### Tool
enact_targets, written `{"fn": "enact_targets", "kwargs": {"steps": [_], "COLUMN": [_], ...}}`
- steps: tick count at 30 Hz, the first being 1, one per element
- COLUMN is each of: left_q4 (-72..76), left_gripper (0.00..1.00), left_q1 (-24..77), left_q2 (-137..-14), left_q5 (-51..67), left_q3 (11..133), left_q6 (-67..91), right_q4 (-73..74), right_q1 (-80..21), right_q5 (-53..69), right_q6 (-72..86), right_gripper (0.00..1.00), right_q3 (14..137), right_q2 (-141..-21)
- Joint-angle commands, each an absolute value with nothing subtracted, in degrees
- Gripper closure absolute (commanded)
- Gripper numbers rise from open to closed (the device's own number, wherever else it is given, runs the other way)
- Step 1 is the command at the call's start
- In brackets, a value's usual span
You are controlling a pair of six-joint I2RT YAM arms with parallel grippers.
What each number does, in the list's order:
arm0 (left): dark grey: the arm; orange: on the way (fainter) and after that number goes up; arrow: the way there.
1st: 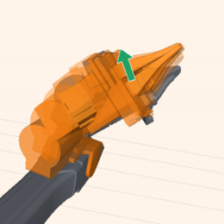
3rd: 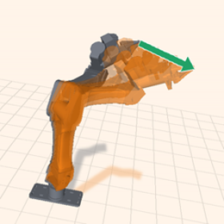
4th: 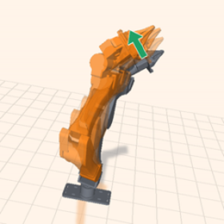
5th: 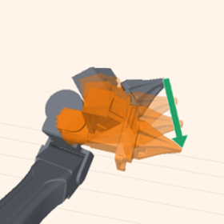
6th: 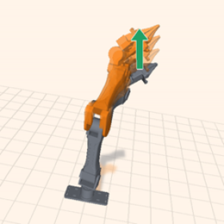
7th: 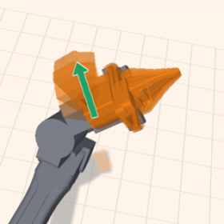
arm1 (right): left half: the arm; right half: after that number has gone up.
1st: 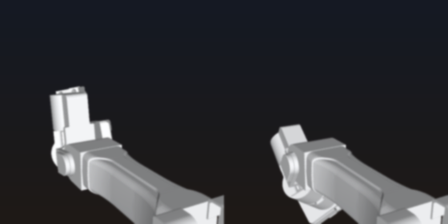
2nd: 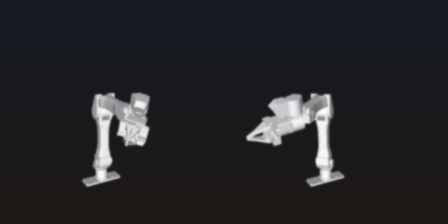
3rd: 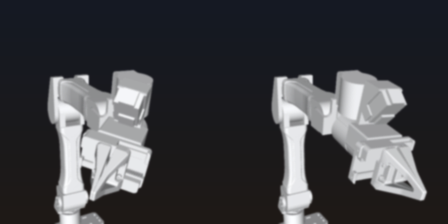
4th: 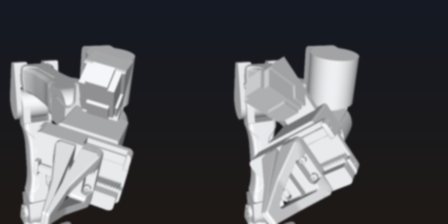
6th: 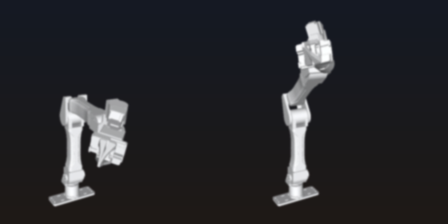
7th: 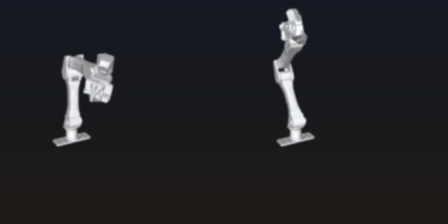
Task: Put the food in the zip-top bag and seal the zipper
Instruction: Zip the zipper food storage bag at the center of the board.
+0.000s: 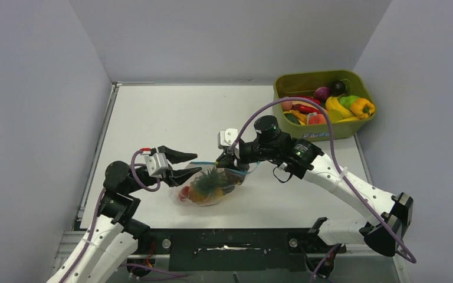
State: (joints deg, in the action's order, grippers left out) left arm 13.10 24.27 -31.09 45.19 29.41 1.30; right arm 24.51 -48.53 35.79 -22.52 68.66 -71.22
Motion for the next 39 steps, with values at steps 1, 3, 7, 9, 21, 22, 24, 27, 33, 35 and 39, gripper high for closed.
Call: {"fn": "enact_targets", "kwargs": {"steps": [1, 3, 7, 9, 21, 22, 24, 27, 33, 35, 39], "left_q4": [17.74, 19.45, 21.83, 22.09, 11.70, 9.89, 6.55, 3.15, -1.28, -3.41, -7.26], "left_gripper": [0.60, 0.60, 0.67, 0.80, 1.00, 1.00, 1.00, 1.00, 1.00, 1.00, 1.00], "left_q1": [24.17, 24.17, 24.17, 24.17, 24.08, 24.08, 24.08, 24.08, 24.13, 24.00, 24.02], "left_q2": [-33.20, -33.90, -35.01, -35.62, -34.66, -34.39, -34.72, -34.87, -32.85, -32.78, -32.60], "left_q5": [46.26, 46.78, 48.55, 49.84, 47.60, 46.62, 45.05, 42.60, 36.30, 34.77, 31.73], "left_q3": [29.47, 29.39, 29.44, 29.36, 32.57, 33.17, 34.62, 35.98, 37.40, 39.05, 40.60], "left_q6": [1.79, 2.70, 4.11, 4.06, -1.36, -2.41, -4.11, -5.84, -8.58, -9.90, -11.82], "right_q4": [21.06, 20.92, 21.21, 21.43, 22.28, 22.51, 22.72, 22.68, 21.49, 22.17, 25.02], "right_q1": [-49.53, -49.89, -50.22, -50.33, -49.60, -49.32, -49.15, -49.17, -48.92, -48.91, -48.79], "right_q5": [37.77, 37.79, 37.86, 37.88, 34.03, 33.82, 33.22, 32.53, 31.11, 31.01, 29.07], "right_q6": [-23.20, -23.16, -22.94, -22.94, -21.06, -20.89, -20.92, -21.00, -19.97, -19.95, -20.73], "right_gripper": [1.00, 1.00, 1.00, 1.00, 1.00, 1.00, 1.00, 1.00, 1.00, 1.00, 1.00], "right_q3": [70.13, 70.26, 71.19, 71.48, 69.69, 69.43, 68.95, 67.95, 64.82, 64.84, 65.56], "right_q2": [-71.87, -72.21, -73.00, -73.28, -70.98, -70.58, -69.69, -68.30, -66.87, -67.08, -67.43]}}
